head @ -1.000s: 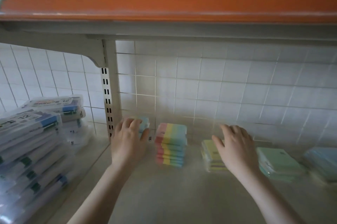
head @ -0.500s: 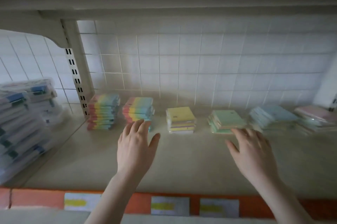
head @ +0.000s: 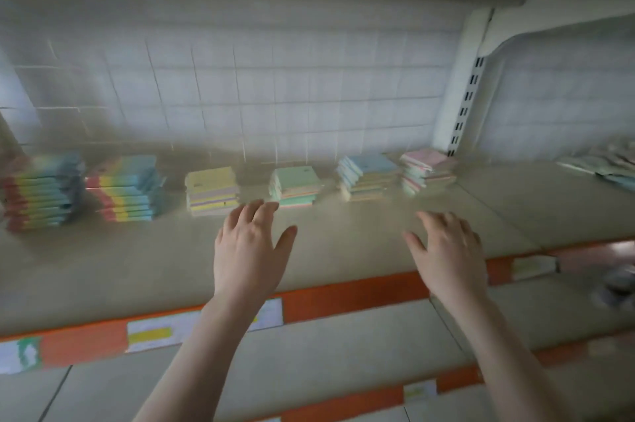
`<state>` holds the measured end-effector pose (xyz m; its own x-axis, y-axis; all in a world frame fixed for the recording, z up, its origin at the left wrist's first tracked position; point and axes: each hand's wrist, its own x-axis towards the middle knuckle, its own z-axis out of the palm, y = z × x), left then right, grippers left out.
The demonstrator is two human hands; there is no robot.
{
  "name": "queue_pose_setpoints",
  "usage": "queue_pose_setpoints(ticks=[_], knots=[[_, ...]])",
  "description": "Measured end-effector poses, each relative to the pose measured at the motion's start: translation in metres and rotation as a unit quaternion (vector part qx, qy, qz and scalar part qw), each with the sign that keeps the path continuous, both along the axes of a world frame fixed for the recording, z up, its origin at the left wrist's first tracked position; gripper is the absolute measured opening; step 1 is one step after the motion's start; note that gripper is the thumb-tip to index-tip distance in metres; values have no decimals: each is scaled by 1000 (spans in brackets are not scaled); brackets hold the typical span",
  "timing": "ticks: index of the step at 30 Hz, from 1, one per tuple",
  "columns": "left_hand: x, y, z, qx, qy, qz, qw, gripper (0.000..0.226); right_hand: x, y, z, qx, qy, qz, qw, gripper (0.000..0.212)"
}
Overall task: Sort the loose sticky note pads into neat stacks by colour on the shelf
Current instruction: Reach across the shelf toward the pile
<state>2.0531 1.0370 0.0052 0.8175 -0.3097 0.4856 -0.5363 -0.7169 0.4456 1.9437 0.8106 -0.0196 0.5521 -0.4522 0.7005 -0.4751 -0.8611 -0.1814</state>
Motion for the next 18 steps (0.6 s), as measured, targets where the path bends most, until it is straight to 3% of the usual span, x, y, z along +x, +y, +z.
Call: queue_pose_setpoints(ticks=[9, 18], knots=[[-100, -213, 7, -52, 13, -37, 998, 44, -126, -191, 2, 12, -2, -35, 999, 35], [-171, -376, 5, -15, 67, -57, 996, 49, -204, -353, 6, 17, 24, -63, 998, 34]])
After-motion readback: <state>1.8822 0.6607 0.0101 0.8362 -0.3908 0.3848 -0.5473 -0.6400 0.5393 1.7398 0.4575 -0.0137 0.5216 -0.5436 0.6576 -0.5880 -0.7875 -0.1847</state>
